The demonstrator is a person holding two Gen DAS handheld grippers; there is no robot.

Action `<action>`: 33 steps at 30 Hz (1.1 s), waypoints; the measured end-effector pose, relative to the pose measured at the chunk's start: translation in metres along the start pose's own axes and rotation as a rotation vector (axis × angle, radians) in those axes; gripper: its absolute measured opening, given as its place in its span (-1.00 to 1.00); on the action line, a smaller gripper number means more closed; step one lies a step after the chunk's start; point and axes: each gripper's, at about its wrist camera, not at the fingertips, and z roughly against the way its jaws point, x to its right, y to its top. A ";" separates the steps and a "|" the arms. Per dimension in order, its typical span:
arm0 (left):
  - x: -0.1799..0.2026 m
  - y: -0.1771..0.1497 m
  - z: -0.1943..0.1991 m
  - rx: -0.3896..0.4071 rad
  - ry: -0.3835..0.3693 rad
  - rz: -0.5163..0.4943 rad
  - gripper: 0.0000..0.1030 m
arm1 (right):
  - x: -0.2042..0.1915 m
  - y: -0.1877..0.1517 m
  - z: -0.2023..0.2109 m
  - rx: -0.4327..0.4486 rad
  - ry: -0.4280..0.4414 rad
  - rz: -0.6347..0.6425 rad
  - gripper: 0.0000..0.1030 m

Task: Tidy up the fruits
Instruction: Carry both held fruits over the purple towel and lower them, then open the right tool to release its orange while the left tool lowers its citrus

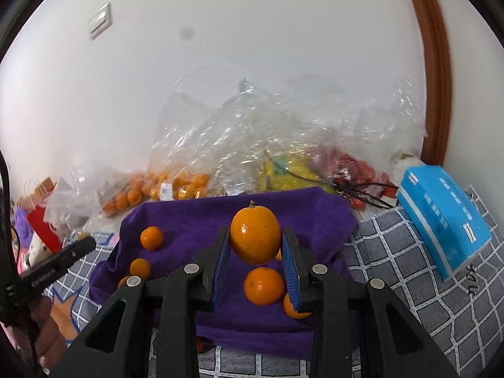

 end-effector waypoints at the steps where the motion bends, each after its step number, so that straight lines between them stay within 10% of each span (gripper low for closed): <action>1: -0.001 -0.001 -0.001 -0.001 -0.002 0.003 -0.52 | 0.001 0.000 0.000 0.000 -0.003 -0.001 -0.38; 33: -0.013 -0.004 -0.022 -0.055 0.010 0.034 -0.52 | -0.023 -0.031 -0.034 -0.110 -0.002 0.095 -0.38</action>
